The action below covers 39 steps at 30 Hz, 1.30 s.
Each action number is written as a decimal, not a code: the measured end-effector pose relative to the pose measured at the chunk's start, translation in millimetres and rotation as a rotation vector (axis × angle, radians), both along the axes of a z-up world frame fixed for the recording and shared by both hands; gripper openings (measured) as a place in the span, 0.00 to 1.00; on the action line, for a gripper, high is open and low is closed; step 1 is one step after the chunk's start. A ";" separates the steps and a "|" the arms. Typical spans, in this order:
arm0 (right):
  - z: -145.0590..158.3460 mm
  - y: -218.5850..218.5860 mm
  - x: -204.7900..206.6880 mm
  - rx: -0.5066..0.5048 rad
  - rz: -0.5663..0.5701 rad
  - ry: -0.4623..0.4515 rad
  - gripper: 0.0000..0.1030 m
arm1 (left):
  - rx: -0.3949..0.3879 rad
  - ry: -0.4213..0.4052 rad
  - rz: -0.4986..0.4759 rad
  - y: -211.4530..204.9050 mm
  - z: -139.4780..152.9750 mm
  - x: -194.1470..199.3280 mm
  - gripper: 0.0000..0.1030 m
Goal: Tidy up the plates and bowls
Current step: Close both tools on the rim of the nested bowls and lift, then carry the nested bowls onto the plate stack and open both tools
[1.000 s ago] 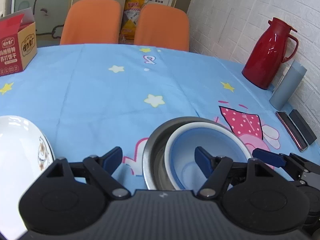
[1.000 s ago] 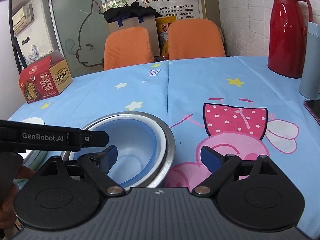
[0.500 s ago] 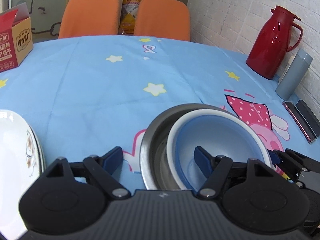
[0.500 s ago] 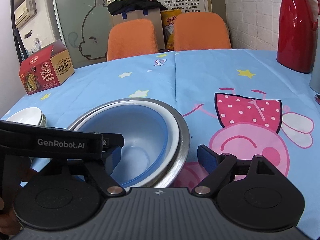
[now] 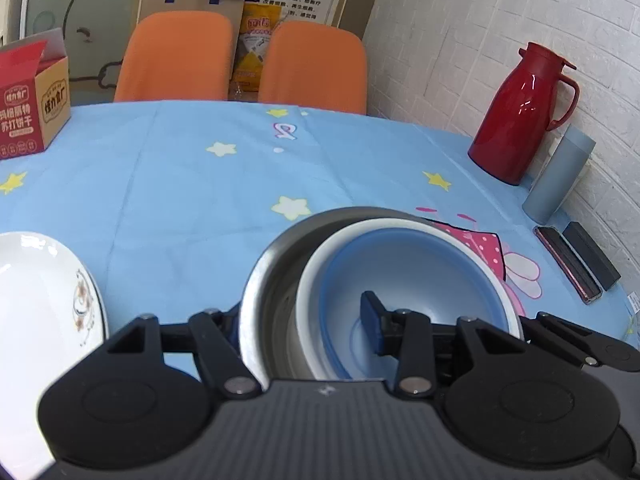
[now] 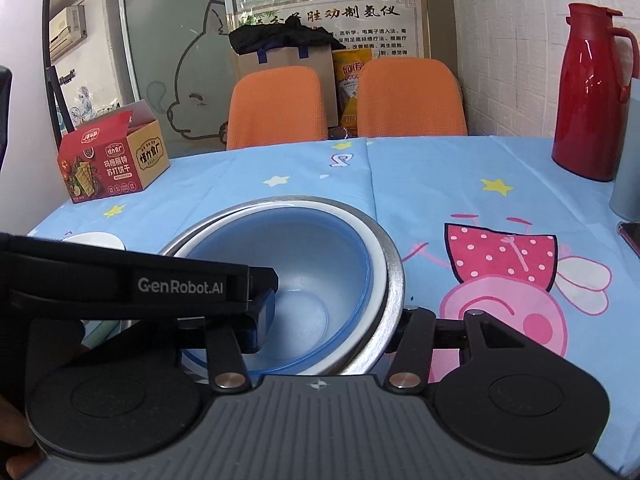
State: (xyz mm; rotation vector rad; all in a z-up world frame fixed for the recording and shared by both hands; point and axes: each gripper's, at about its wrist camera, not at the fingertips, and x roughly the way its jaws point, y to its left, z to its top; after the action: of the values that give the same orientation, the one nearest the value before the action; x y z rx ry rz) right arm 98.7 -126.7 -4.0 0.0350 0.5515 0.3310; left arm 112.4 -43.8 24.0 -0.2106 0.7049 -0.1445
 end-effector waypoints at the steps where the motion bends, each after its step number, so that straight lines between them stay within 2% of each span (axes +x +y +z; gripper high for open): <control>1: 2.0 0.9 -1.6 -0.001 0.002 -0.001 0.84 | -0.001 -0.002 0.002 1.1 1.8 -2.3 0.39; 5: 12.0 15.3 -5.8 -0.019 0.026 -0.017 0.84 | -0.014 -0.018 0.028 16.9 10.9 -13.6 0.39; 9: 23.9 48.8 -4.9 -0.030 0.095 -0.045 0.84 | -0.011 -0.049 0.097 51.5 22.8 -27.5 0.39; 16: 38.0 139.0 1.6 -0.001 0.296 -0.080 0.85 | 0.037 -0.088 0.309 137.6 42.1 -60.5 0.40; 23: 26.3 203.2 -3.6 0.007 0.470 -0.027 0.87 | 0.032 -0.047 0.483 201.6 28.5 -92.6 0.42; 24: 22.9 207.0 -5.1 0.005 0.486 -0.011 0.89 | 0.023 -0.036 0.487 206.3 24.7 -94.3 0.46; 25: 19.6 209.7 -5.7 -0.001 0.498 0.003 0.92 | 0.021 -0.026 0.489 208.2 21.5 -94.7 0.47; 28: 13.8 210.7 -5.2 -0.011 0.487 0.025 0.93 | 0.015 -0.008 0.474 209.2 13.4 -89.4 0.48; 32: 10.8 206.5 4.5 -0.010 0.470 0.043 0.92 | 0.064 0.001 0.456 199.5 8.0 -75.6 0.52; 39: 0.7 204.5 9.8 -0.015 0.465 0.071 0.93 | 0.037 0.016 0.438 200.9 -0.3 -64.4 0.51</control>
State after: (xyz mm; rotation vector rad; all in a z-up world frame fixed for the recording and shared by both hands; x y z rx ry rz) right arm 108.5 77.8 -3.3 -0.0980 0.6307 0.7810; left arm 48.0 157.2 23.7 -0.3256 0.6616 0.2884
